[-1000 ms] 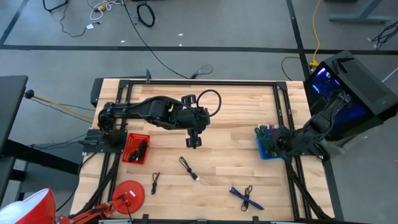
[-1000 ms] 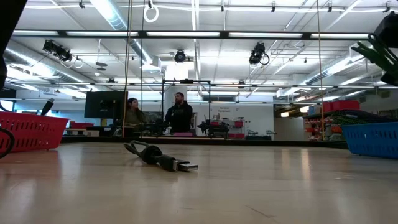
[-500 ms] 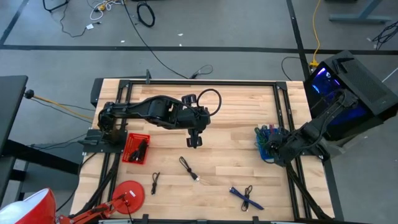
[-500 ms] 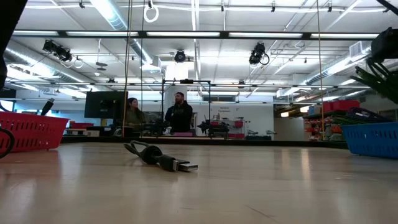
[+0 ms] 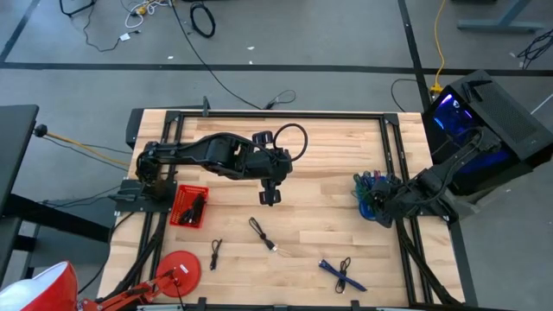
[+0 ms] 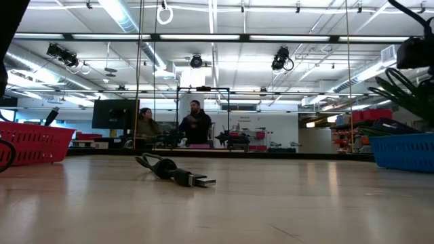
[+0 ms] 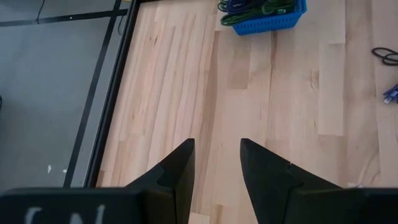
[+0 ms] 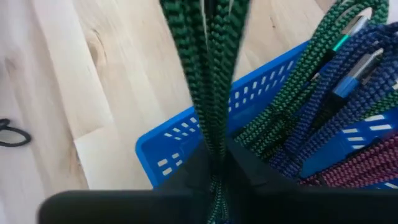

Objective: Pick & Place USB Port
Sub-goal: Put the green charger cable into the blue bin, then put the blue charger cable into the blue bin

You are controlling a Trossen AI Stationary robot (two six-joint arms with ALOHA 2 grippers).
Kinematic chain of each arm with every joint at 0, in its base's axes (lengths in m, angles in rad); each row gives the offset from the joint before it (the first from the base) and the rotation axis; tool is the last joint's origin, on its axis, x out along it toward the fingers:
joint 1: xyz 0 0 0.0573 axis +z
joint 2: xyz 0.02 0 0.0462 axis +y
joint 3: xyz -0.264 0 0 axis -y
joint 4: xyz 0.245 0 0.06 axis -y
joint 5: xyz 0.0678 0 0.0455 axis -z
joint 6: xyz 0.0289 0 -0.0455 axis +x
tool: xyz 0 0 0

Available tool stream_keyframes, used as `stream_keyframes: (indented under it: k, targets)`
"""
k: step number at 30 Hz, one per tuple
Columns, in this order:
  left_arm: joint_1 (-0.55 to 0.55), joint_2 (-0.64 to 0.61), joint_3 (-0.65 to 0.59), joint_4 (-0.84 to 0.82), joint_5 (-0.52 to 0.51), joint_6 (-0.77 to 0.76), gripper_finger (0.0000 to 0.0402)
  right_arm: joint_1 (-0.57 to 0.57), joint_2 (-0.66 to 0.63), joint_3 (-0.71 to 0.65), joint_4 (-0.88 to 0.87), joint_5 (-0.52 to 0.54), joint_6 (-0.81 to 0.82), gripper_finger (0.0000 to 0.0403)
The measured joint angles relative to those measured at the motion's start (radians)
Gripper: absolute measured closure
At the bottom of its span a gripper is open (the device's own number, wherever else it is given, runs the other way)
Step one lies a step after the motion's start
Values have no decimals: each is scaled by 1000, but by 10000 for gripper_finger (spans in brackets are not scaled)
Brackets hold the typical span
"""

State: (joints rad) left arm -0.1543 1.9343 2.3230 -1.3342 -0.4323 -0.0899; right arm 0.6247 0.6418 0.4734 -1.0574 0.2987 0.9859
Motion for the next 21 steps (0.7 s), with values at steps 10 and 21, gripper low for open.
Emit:
stream_keyframes:
  k: [10, 21]
  targets:
    - [0, 0, 0, 0, 0, 5, 268, 0, 0, -1, 7, 12, 10, 351]
    - [0, 0, 0, -1, 0, 4, 268, 0, -6, -1, -7, 56, 40, 368]
